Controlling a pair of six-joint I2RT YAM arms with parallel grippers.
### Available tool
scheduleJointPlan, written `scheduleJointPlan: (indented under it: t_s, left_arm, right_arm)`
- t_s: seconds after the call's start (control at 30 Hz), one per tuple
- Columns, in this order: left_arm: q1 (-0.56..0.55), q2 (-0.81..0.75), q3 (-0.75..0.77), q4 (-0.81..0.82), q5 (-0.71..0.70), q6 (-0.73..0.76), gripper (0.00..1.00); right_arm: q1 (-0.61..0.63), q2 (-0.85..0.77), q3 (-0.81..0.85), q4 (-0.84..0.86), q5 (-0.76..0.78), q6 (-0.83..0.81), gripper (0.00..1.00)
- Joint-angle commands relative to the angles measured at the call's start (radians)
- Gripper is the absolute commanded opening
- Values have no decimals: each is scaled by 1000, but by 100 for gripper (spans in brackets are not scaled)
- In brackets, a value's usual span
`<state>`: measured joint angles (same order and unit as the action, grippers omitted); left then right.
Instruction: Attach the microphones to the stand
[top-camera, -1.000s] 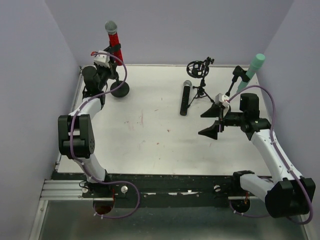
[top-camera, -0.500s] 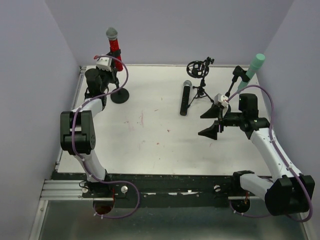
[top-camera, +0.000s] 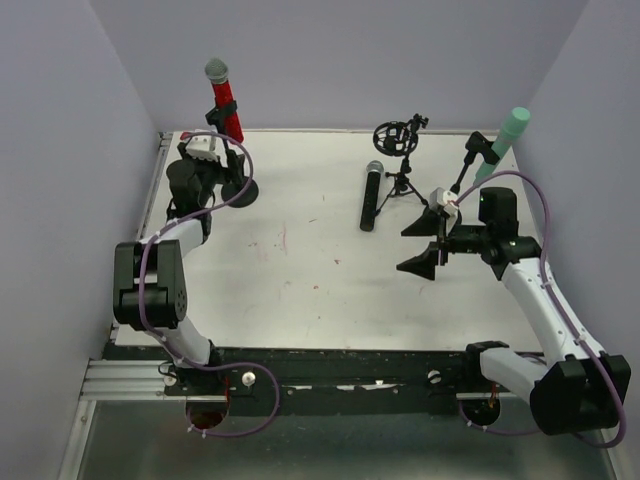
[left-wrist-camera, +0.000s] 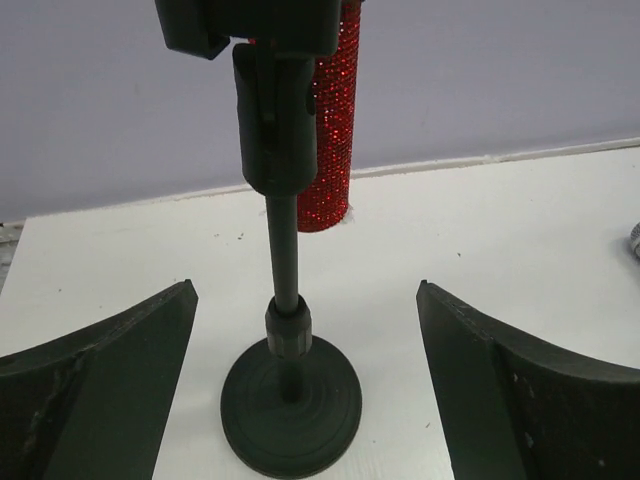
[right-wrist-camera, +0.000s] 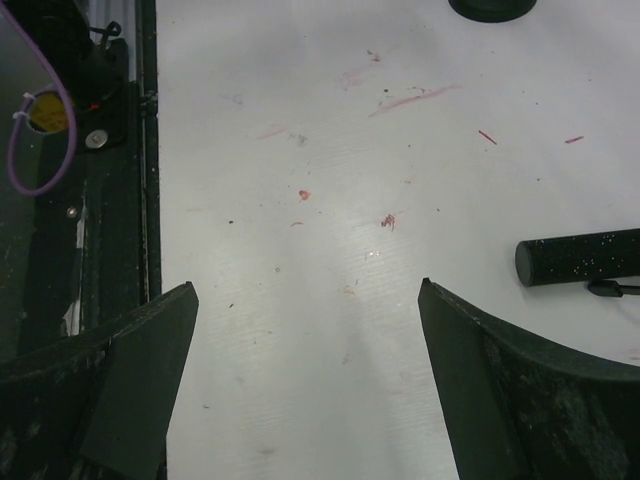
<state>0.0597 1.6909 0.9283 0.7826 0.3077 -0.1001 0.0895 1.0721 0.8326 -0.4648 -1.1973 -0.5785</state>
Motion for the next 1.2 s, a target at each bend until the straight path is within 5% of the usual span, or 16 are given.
scheduleJointPlan:
  t_s: [0.0,0.13,0.37,0.67,0.77,0.97,1.17]
  left_arm:
    - [11,-135,-63,-21,-47,-52,99]
    - [34,-249,-121,-169,-130,-232,99]
    - [61,-457,-249,-322,-64,-510,98]
    - [60,-645,-347,-312,282,-794,98]
    - [48,-695,-333,-382,402,-782,98]
    - [-21,-799,-204,-781,458,-469,98]
    - [-93,-915,-289,-772,392,-406,98]
  right_arm:
    - [-5,-24,-9,-3,27,-20,100]
    - [-7,-34,-21,43,77,25,100]
    - [-7,-40,-81,239,199,207,100]
    - [-7,-21,-196,327,123,101,100]
    - [-7,12,-156,350,169,103,100]
    - [-7,126,-18,426,269,140,95]
    - [-4,271,88,636,425,279,84]
